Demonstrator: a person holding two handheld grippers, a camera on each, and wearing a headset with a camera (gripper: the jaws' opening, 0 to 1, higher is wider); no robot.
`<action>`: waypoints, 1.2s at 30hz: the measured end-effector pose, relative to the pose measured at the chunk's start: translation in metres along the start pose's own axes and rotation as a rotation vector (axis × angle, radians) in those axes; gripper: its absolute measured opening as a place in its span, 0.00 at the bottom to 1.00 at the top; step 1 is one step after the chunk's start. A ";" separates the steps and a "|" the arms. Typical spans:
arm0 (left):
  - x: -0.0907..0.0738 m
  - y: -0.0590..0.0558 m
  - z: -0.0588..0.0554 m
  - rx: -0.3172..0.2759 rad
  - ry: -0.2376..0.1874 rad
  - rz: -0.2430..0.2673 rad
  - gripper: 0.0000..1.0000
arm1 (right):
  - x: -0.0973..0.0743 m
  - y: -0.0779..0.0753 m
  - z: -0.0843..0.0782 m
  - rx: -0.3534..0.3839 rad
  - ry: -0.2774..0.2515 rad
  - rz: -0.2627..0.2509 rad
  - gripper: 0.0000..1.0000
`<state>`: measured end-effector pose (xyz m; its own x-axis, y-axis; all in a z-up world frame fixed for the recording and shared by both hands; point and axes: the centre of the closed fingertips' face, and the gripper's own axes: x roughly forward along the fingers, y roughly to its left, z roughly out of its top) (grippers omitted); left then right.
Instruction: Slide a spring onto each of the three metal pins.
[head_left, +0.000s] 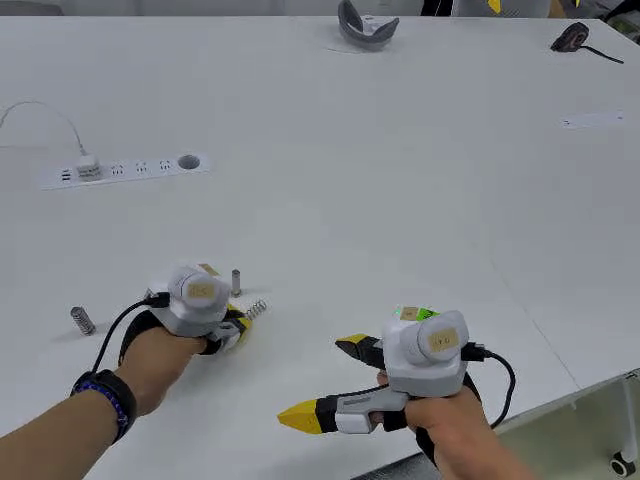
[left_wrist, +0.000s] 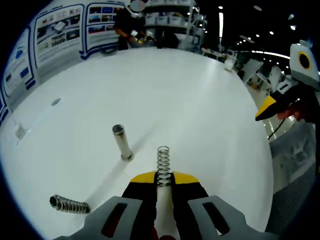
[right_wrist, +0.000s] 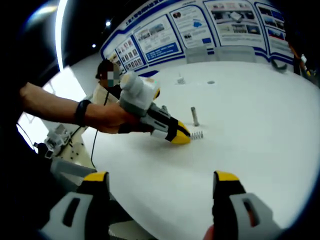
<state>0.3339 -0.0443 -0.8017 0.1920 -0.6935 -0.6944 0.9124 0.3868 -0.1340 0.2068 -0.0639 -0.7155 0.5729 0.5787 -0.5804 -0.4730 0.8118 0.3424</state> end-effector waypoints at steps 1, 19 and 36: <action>-0.003 -0.002 -0.001 -0.017 -0.011 -0.003 0.10 | 0.000 0.000 0.000 0.002 -0.003 0.000 0.87; -0.044 -0.015 -0.012 -0.098 -0.067 -0.012 0.10 | -0.001 0.003 -0.004 0.018 -0.006 0.007 0.86; -0.065 -0.019 -0.012 -0.104 -0.098 -0.009 0.10 | 0.000 0.007 -0.004 0.013 0.000 0.016 0.85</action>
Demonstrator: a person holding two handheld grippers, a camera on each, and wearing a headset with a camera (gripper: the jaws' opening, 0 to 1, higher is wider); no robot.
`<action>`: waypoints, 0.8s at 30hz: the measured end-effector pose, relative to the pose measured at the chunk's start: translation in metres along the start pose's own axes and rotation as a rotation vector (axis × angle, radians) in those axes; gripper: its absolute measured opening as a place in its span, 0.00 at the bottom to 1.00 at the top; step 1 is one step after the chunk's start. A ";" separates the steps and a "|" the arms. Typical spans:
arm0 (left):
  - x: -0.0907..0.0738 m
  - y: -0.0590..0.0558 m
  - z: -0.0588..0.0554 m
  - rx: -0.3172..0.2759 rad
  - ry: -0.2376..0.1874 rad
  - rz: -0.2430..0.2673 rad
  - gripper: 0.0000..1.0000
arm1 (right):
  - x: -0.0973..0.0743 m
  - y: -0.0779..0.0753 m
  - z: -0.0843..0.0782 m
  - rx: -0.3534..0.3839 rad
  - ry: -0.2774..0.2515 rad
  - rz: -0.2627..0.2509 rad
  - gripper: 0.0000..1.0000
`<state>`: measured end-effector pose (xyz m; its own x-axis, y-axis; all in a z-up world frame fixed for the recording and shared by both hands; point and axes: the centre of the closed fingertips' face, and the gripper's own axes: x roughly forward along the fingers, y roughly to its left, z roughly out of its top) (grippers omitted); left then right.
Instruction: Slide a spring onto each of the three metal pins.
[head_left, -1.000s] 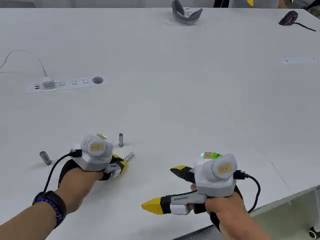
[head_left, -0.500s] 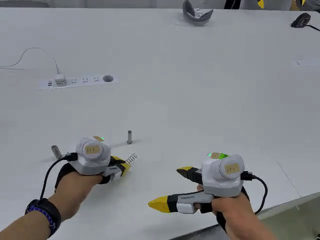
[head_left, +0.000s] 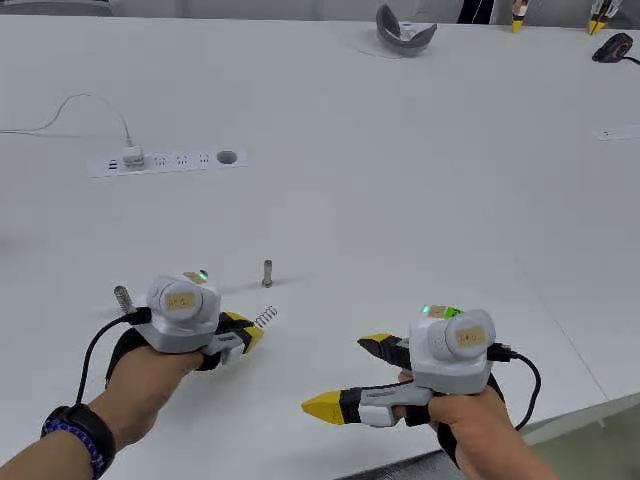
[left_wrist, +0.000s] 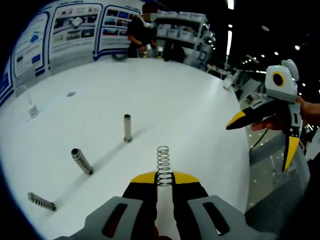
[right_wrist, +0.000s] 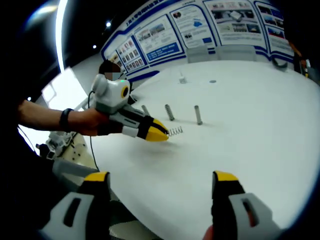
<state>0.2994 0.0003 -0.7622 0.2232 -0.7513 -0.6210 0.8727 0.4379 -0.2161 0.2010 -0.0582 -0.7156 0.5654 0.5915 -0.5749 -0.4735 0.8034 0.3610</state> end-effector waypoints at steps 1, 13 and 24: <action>-0.001 0.001 -0.001 0.002 0.001 0.003 0.10 | 0.000 0.001 0.000 -0.001 0.001 0.001 0.85; -0.023 0.005 -0.002 -0.026 -0.030 0.030 0.10 | 0.006 0.005 0.002 -0.005 0.004 0.016 0.84; -0.039 0.007 -0.008 -0.042 -0.050 0.053 0.10 | 0.006 0.007 0.004 0.003 -0.004 0.024 0.83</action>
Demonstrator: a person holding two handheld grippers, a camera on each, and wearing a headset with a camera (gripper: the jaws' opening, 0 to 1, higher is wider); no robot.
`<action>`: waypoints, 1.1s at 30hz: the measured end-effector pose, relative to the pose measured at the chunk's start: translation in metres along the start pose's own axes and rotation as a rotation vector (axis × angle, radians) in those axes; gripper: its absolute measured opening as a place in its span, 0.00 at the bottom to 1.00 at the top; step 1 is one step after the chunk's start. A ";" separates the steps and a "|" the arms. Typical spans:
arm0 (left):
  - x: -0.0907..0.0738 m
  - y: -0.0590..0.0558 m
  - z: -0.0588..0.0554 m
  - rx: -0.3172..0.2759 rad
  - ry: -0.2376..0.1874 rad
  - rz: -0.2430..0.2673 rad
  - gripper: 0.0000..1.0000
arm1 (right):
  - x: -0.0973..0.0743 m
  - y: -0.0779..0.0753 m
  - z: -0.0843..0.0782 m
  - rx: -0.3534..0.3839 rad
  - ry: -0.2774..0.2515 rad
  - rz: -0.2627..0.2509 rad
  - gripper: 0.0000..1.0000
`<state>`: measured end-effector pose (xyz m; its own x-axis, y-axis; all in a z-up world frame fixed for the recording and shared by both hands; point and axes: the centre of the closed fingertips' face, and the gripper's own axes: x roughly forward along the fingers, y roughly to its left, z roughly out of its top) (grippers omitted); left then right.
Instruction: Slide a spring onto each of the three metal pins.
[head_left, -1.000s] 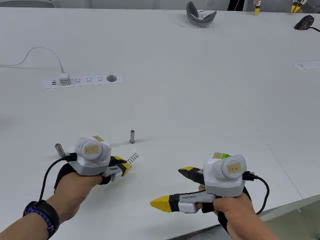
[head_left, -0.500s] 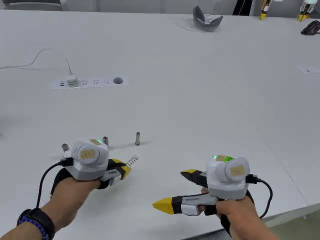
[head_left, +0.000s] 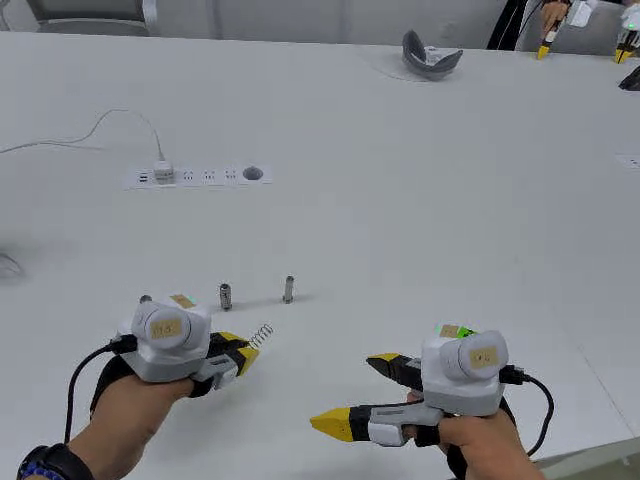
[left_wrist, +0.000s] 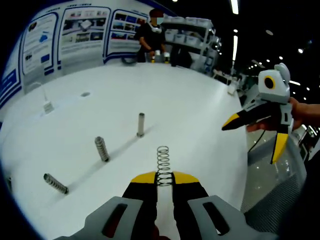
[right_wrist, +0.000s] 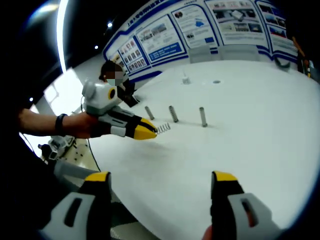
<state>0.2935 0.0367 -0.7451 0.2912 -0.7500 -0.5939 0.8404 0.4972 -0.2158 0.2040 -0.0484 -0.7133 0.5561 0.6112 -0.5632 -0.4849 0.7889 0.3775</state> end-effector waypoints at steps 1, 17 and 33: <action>-0.002 0.000 -0.001 -0.007 -0.004 0.000 0.10 | 0.000 0.000 0.000 0.002 -0.002 0.001 0.83; -0.039 0.008 -0.010 -0.003 -0.024 0.038 0.10 | 0.007 0.005 0.003 0.018 -0.006 0.024 0.82; -0.075 0.015 -0.031 -0.003 0.000 0.053 0.10 | 0.019 0.014 0.002 0.010 0.015 0.054 0.82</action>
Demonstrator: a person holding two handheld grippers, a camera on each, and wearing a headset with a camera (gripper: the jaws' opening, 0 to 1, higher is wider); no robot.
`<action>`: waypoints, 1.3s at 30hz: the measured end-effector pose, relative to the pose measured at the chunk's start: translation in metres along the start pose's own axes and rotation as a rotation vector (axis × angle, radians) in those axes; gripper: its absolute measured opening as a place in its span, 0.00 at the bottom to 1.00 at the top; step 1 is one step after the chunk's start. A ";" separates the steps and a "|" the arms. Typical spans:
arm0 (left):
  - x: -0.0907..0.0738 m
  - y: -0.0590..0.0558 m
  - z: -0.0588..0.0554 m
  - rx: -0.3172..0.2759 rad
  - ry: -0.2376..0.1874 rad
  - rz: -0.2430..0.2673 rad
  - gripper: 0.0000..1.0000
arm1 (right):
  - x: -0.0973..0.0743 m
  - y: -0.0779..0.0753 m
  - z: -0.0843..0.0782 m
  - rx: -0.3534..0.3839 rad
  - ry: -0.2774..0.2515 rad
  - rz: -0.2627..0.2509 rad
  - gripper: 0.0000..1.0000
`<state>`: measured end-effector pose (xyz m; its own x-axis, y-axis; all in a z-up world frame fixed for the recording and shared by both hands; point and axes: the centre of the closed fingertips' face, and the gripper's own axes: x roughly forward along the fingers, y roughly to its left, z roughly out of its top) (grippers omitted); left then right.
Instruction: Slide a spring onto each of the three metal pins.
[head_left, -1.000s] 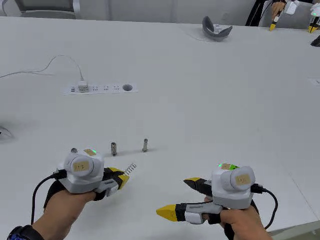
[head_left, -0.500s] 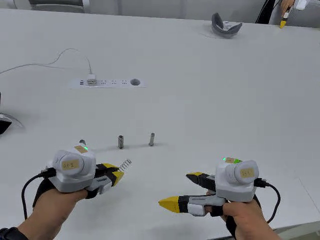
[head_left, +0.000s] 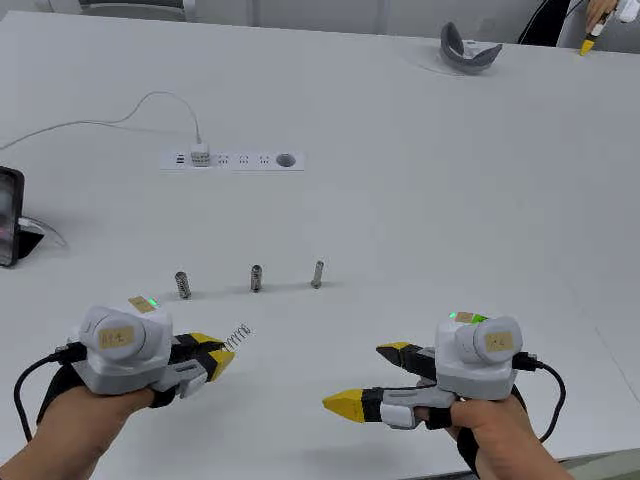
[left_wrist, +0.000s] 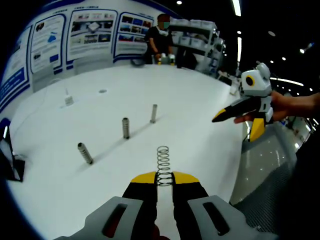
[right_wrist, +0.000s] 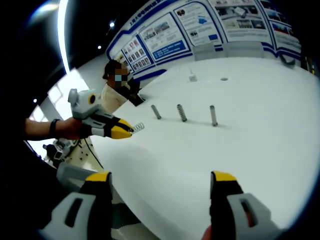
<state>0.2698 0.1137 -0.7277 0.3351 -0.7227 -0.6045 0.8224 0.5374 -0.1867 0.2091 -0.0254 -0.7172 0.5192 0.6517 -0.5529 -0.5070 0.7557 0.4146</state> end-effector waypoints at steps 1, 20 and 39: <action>-0.002 0.001 -0.002 -0.002 0.001 0.001 0.10 | 0.001 0.001 0.000 -0.001 0.002 0.004 0.82; -0.014 -0.016 0.004 0.024 -0.013 -0.024 0.10 | 0.036 0.032 0.025 0.000 -0.017 0.111 0.73; -0.005 -0.060 0.018 0.091 -0.033 -0.106 0.10 | 0.045 0.058 0.047 0.114 -0.086 0.256 0.41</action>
<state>0.2266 0.0774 -0.6996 0.2574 -0.7879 -0.5594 0.8918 0.4166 -0.1764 0.2354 0.0507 -0.6842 0.4432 0.8216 -0.3585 -0.5513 0.5652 0.6137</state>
